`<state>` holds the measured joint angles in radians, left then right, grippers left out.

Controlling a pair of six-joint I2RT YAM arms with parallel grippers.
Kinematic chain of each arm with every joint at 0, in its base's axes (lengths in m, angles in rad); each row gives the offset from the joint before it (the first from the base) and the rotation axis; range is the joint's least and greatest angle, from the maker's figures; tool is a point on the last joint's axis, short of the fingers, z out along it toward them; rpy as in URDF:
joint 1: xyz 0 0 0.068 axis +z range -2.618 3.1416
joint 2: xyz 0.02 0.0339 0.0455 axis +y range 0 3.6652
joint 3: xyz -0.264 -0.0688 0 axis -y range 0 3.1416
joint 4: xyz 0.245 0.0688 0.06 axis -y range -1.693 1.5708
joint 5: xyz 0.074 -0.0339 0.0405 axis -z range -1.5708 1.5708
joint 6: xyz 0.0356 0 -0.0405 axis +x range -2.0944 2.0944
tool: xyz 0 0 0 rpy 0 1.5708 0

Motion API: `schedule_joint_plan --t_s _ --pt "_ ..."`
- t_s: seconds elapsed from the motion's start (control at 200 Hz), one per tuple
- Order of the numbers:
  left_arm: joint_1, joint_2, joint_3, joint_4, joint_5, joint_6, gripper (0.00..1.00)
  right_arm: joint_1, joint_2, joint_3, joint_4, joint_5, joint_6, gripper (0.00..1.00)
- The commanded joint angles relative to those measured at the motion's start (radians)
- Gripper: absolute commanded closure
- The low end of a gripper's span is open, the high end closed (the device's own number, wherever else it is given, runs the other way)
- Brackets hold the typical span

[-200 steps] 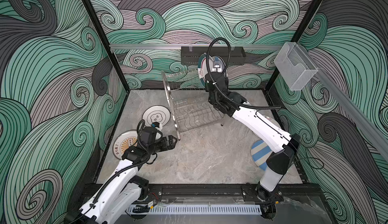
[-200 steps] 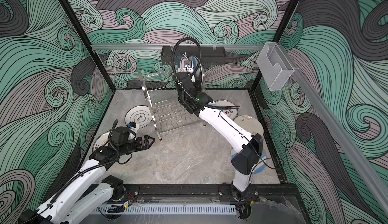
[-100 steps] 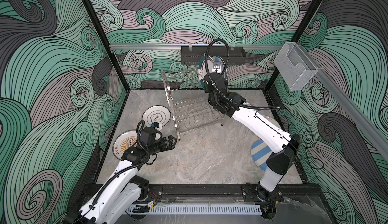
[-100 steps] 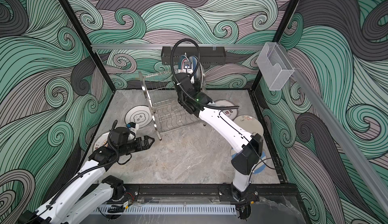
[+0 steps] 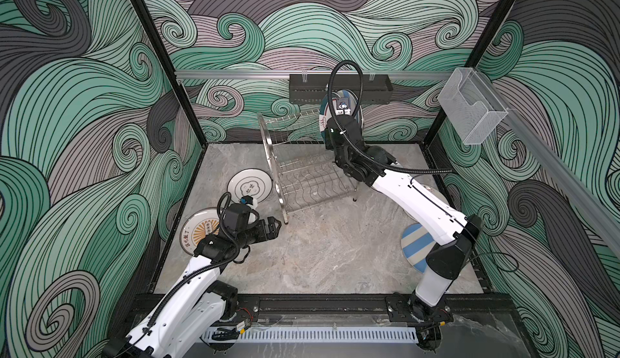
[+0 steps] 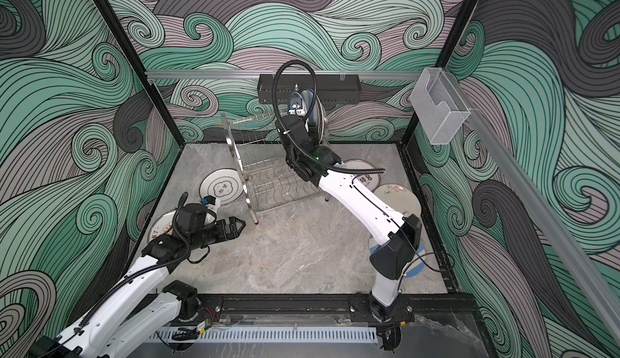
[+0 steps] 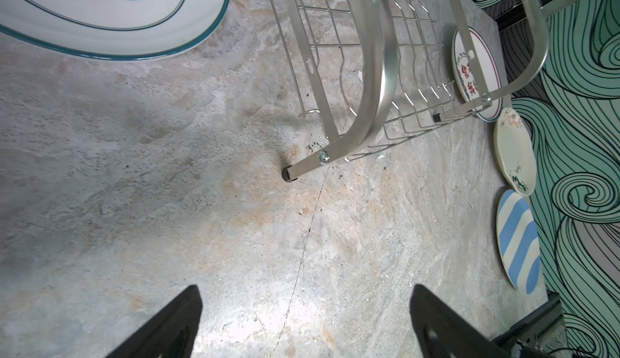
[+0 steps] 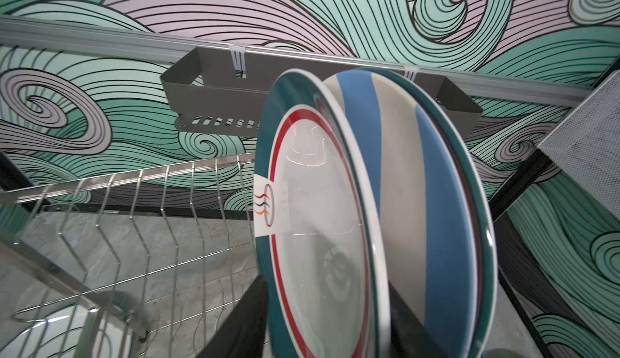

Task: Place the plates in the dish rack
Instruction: 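Open and withdraw the right gripper while the left gripper nears the sunburst plate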

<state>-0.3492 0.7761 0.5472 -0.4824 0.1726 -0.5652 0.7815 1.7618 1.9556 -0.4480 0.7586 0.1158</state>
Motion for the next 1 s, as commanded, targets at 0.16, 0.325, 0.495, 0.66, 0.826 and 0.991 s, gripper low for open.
schedule_joint_plan --t_s 0.16,0.325,0.495,0.66,0.826,0.991 --pt "0.005 0.04 0.08 -0.096 -0.193 0.003 0.01 0.003 -0.119 0.075 -0.082 -0.213 -0.068 0.32" --pt "0.011 0.055 0.122 -0.137 -0.295 -0.006 0.01 -0.008 -0.244 0.021 -0.119 -0.337 -0.127 0.21" --pt "0.018 0.076 0.144 -0.163 -0.341 -0.013 0.02 -0.082 -0.476 -0.241 -0.126 -0.555 -0.074 0.05" --pt "0.039 0.138 0.135 -0.17 -0.459 0.004 0.01 -0.11 -0.703 -0.548 -0.107 -0.698 -0.023 0.0" --pt "0.065 0.205 0.109 -0.12 -0.467 -0.032 0.02 -0.111 -0.876 -0.864 -0.022 -0.871 0.095 0.0" --pt "0.118 0.18 0.071 -0.109 -0.449 -0.044 0.01 -0.11 -1.034 -1.135 0.083 -0.94 0.196 0.0"
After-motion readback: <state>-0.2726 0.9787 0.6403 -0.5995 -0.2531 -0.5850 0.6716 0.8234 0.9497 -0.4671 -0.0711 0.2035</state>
